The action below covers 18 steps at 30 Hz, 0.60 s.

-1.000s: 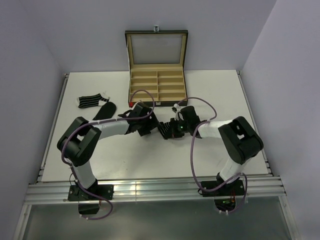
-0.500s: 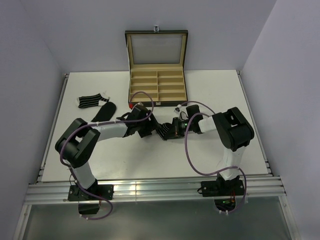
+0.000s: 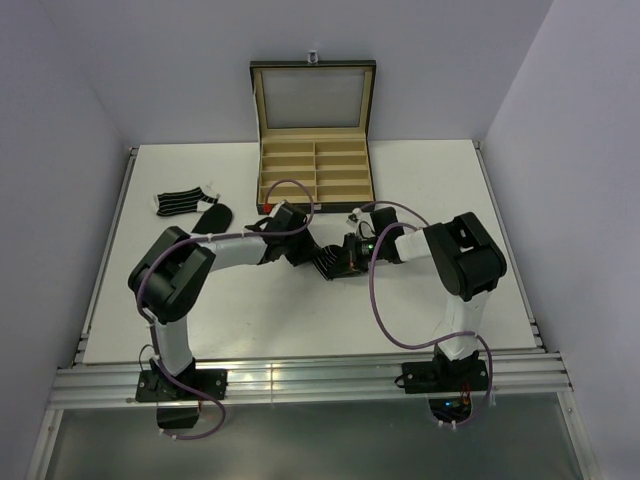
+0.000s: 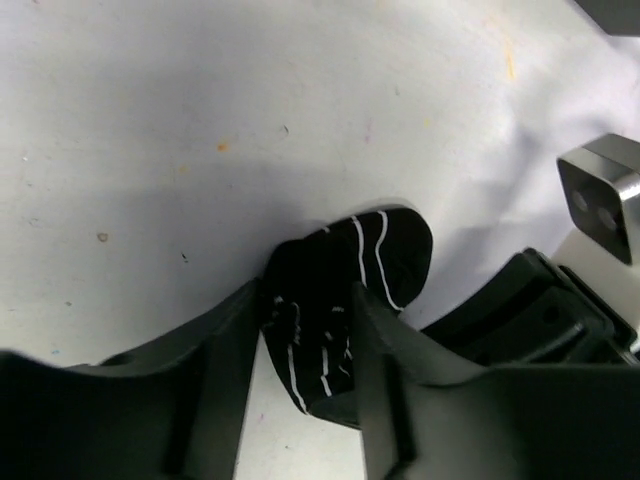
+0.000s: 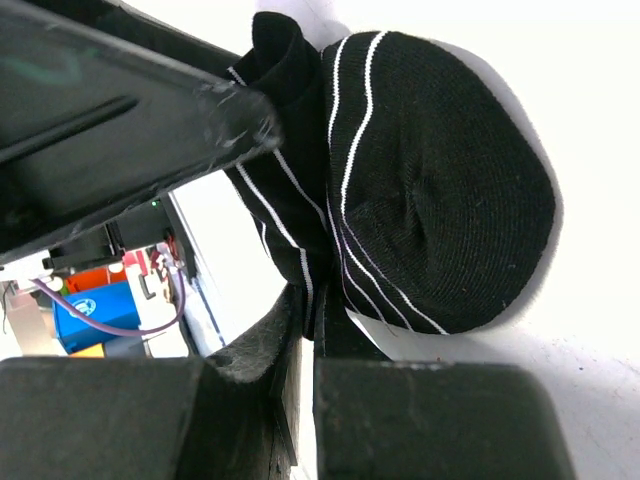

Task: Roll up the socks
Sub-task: Roll the sock at the center of the board.

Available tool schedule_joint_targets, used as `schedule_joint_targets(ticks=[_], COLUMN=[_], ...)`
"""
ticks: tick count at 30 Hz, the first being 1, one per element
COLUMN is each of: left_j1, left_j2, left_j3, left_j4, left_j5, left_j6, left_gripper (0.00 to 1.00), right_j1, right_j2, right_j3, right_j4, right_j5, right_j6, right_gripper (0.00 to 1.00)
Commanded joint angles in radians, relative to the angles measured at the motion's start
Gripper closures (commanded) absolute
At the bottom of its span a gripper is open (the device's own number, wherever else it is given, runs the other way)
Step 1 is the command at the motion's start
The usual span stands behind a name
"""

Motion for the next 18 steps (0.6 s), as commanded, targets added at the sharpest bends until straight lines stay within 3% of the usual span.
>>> schedule_joint_targets(ticks=[1,5,6,11,15,17,18], left_j1=[-0.004,-0.004,-0.004,-0.004,-0.004,-0.003,-0.004], left_j2=[0.080,0.107,0.109,0.115,0.124,0.138,0.144], left_j3=[-0.011,-0.010,-0.008,0.021,0.044,0.059,0.065], left_j4=[-0.179,-0.182,-0.188,-0.222,-0.251,-0.265,-0.270], left_j5=[-0.086,-0.080,-0.080,-0.084,-0.066,-0.052,-0.050], left_j6=[0.002,0.014,0.017,0.046,0.088,0.101,0.112], left_gripper=[0.55,0.74,0.81,0.98,1.00,1.00,1.00], right_j1=[-0.006,-0.006,-0.001,0.028,0.087,0.144,0.169], right_j2=[0.006,-0.021,-0.030,-0.167,-0.323,-0.371,-0.413], right_j3=[0.021,0.015,0.014,-0.032,-0.057,-0.074,-0.080], right_j4=[-0.062,-0.066,-0.069,-0.078,-0.108,-0.106,-0.108], right_j5=[0.074,0.109,0.121,0.264,0.469,0.564,0.679], right_j6=[-0.044,-0.050,-0.059,-0.099,-0.171,-0.196,-0.223], right_gripper=[1.00,0.99,0.95,0.78,0.64,0.62,0.60])
